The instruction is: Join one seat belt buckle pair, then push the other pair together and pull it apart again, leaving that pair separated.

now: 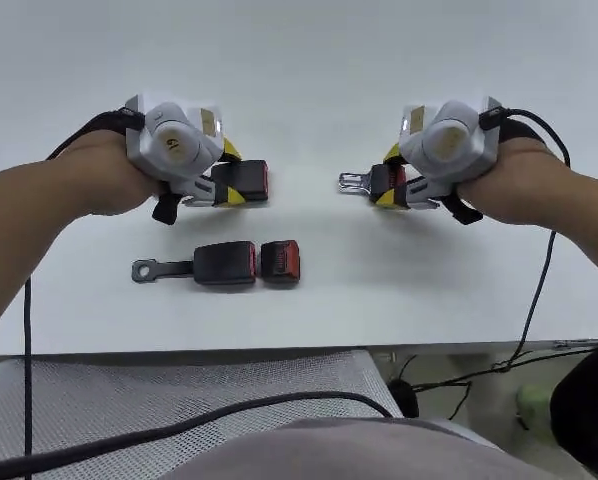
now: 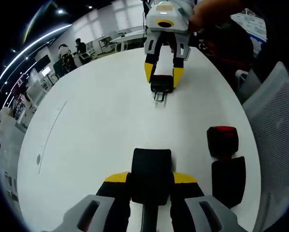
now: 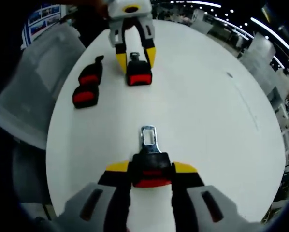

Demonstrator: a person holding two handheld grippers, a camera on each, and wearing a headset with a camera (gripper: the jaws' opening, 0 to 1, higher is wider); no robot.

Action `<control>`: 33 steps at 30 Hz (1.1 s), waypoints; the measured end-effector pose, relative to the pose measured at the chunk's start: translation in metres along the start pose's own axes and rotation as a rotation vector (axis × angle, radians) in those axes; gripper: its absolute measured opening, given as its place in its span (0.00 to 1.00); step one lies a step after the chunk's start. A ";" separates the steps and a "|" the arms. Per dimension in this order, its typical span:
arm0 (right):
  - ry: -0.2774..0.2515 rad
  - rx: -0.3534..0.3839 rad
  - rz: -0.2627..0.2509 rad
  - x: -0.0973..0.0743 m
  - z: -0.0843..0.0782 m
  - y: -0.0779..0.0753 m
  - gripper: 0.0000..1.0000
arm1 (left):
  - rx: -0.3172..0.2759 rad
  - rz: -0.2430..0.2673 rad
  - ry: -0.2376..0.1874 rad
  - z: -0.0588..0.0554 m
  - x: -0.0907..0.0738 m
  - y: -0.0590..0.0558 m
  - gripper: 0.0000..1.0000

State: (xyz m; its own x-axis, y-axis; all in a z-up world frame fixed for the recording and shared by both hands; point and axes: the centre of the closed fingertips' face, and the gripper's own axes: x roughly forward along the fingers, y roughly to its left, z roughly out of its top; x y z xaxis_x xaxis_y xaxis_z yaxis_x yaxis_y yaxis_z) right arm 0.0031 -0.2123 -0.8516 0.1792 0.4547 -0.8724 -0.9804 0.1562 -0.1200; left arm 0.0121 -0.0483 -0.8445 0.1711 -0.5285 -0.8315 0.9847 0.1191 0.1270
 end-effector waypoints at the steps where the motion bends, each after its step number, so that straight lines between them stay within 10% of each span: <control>1: 0.005 0.000 0.000 0.001 0.001 -0.001 0.30 | 0.003 0.001 0.000 0.000 0.000 0.000 0.32; 33: -0.013 -0.102 0.019 0.046 0.082 0.004 0.30 | 0.016 0.013 0.014 -0.001 0.002 0.000 0.31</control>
State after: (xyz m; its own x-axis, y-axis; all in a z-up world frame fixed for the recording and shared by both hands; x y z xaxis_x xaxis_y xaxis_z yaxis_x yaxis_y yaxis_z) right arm 0.0138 -0.1186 -0.8538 0.1609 0.4680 -0.8690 -0.9867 0.0574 -0.1518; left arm 0.0124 -0.0486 -0.8463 0.1832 -0.5150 -0.8374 0.9829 0.1125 0.1458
